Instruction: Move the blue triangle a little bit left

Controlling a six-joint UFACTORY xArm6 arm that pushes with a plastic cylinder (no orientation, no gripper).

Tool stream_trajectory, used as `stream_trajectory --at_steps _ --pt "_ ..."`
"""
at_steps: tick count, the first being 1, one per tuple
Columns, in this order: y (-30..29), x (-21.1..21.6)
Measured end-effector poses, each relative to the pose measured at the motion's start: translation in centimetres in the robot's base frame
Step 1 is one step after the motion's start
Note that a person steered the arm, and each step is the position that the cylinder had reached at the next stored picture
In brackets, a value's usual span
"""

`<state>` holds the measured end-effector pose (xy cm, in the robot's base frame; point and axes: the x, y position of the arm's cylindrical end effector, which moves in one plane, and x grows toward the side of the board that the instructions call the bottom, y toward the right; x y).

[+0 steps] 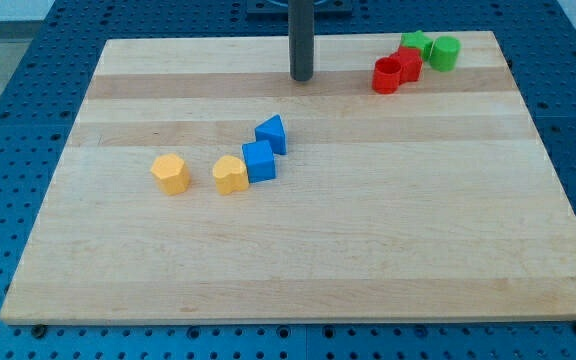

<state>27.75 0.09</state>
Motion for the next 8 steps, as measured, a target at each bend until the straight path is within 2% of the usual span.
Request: stream_trajectory --at_steps 8 --pt "-1.1 0.2"
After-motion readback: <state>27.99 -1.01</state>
